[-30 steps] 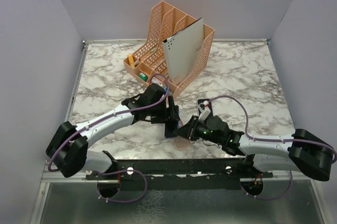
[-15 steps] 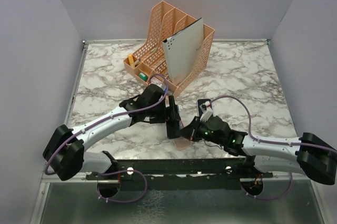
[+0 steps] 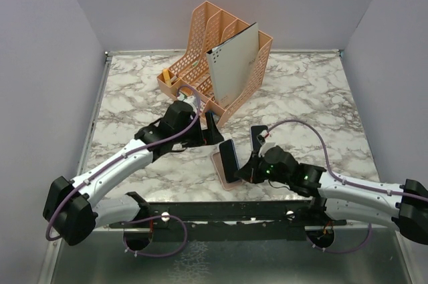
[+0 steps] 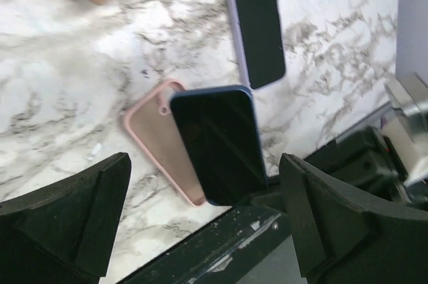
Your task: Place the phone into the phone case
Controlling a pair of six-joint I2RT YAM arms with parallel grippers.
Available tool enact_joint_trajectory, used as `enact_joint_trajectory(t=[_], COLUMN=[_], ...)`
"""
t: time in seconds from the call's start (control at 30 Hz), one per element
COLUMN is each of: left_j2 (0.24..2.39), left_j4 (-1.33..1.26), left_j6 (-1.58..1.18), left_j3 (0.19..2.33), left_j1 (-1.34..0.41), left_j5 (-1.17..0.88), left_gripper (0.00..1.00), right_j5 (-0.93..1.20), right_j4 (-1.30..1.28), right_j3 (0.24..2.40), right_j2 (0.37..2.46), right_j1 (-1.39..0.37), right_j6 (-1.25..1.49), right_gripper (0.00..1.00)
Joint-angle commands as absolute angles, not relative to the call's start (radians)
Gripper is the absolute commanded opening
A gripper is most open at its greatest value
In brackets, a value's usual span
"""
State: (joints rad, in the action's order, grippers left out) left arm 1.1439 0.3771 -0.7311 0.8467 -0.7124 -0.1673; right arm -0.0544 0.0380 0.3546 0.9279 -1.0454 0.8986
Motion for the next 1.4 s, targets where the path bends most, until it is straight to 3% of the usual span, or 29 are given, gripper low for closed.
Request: enact_joint_trajectory(t=[0.0,0.2,0.47,0.97,1.37], left_j2=[1.138,1.142,1.174,1.299,1.355], left_j4=[0.387,0.319,0.149,-0.027,-0.120], left_j6=[-0.717,-0.723,-0.783,-0.825,-0.859], left_j3=[0.798,0.706,0.575,0.499,0.441], left_j1=[-0.616,-0.538,-0.537,-0.537,-0.546], left_j5=[-0.214,-0.291,-0.385,-0.451,-0.503], left_gripper=[0.96,0.78,0.65,0.48,0.47], right_j5=[-0.037,0.029,0.082,0.193,0.396], right_j4=[-0.104,-0.175,-0.179,-0.132,-0.015], right_j3=[0.455,0.541,0.573,0.513,0.459], right_j2=[0.899,1.002,1.117,1.146,1.241], right_j1=[-1.048,-1.040,-1.025,-0.955,-0.852], right_j6=[0.781,0.686,0.683,0.718,0.738], right_gripper=[0.00,0.00,0.00,0.01,0.00])
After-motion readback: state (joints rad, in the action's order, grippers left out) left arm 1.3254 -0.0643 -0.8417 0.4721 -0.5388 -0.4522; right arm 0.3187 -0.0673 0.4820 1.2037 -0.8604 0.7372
